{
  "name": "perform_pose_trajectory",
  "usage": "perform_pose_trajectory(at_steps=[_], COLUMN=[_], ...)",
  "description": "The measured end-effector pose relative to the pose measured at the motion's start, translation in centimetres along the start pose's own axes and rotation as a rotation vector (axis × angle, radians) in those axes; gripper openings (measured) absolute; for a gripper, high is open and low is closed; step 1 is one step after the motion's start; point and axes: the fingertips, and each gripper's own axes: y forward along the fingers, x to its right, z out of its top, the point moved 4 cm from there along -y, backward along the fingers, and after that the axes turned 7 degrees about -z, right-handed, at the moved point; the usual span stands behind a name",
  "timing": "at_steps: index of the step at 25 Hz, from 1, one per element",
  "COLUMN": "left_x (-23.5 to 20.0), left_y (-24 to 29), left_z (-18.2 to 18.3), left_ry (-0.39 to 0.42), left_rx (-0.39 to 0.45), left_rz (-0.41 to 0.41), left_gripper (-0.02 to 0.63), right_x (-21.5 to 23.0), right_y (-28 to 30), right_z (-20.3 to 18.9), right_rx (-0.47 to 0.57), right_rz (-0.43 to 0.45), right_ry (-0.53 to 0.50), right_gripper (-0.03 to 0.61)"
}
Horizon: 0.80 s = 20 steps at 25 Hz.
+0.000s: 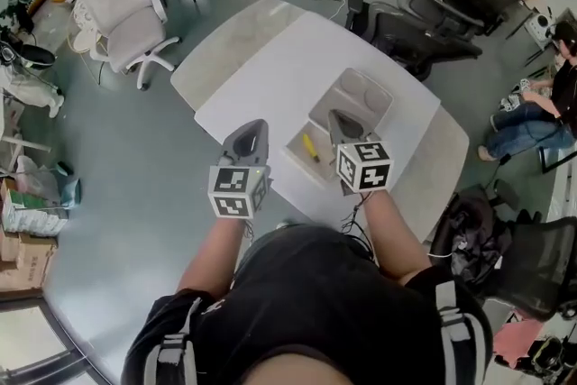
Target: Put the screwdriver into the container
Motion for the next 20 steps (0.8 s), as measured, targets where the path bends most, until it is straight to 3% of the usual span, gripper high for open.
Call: perform_pose_trajectory(at_steps=[5, 8, 20], left_x=[1.5, 2.2, 3.6], left_y=[0.6, 0.3, -0.3], left_z=[0.7, 1.0, 0.9], left_ry=[0.018, 0.022, 0.033], left_rx=[0.016, 0.019, 0.025], left_rz=[-0.02, -0.023, -0.02], left_gripper=[0.006, 0.006, 0.006], right_x=[1.3, 1.7, 1.8], right_y=[-4.4, -6.9, -9.9], right_z=[4.4, 5.5, 5.9], right_rx=[0.272, 0.359, 0.446], right_rz=[-0.04, -0.099, -0.116], right_ry=[-0.032, -0.075, -0.041], right_gripper=[0.012, 0.012, 0.012])
